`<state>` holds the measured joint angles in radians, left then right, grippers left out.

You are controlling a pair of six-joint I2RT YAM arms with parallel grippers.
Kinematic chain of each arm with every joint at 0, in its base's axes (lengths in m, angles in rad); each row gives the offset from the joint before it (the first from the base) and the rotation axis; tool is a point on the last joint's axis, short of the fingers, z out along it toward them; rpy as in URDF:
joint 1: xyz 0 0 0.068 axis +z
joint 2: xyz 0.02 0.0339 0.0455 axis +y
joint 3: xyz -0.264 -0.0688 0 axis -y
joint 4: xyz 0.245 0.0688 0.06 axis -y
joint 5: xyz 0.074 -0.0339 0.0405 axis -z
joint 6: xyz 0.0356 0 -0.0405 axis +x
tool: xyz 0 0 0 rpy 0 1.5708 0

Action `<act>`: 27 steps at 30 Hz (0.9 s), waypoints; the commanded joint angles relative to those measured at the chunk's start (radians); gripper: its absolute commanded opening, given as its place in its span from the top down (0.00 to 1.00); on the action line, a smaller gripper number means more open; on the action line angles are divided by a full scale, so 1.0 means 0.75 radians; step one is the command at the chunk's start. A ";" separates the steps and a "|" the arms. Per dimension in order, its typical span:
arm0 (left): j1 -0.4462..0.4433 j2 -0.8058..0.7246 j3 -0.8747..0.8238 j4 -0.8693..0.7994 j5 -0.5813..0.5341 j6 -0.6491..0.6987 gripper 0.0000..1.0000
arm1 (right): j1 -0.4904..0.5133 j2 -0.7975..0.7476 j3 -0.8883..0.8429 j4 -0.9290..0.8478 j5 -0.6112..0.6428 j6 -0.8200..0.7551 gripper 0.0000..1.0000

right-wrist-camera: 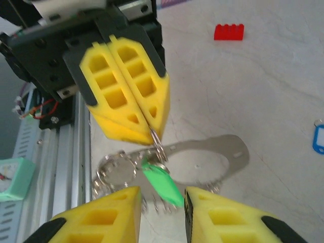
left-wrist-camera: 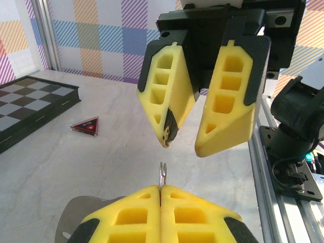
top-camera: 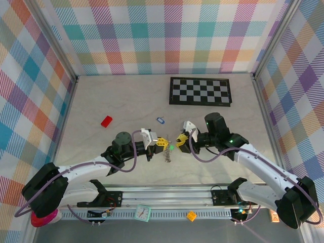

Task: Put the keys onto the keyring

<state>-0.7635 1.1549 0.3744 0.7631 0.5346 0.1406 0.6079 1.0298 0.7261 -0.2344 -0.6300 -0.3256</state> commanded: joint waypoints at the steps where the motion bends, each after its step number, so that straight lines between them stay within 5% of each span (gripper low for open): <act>1: -0.007 0.009 -0.012 0.136 0.052 -0.029 1.00 | -0.005 0.020 -0.006 0.144 -0.142 0.071 0.69; 18: -0.006 0.027 -0.011 0.174 0.077 -0.052 1.00 | -0.001 0.155 0.000 0.232 -0.191 0.106 0.74; 27: -0.007 0.027 -0.021 0.194 0.068 -0.061 1.00 | 0.000 0.188 0.019 0.238 -0.248 0.103 0.97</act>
<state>-0.7631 1.1782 0.3668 0.8230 0.5564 0.0967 0.6079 1.1610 0.7261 -0.0814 -0.7654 -0.2451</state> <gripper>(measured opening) 0.043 0.057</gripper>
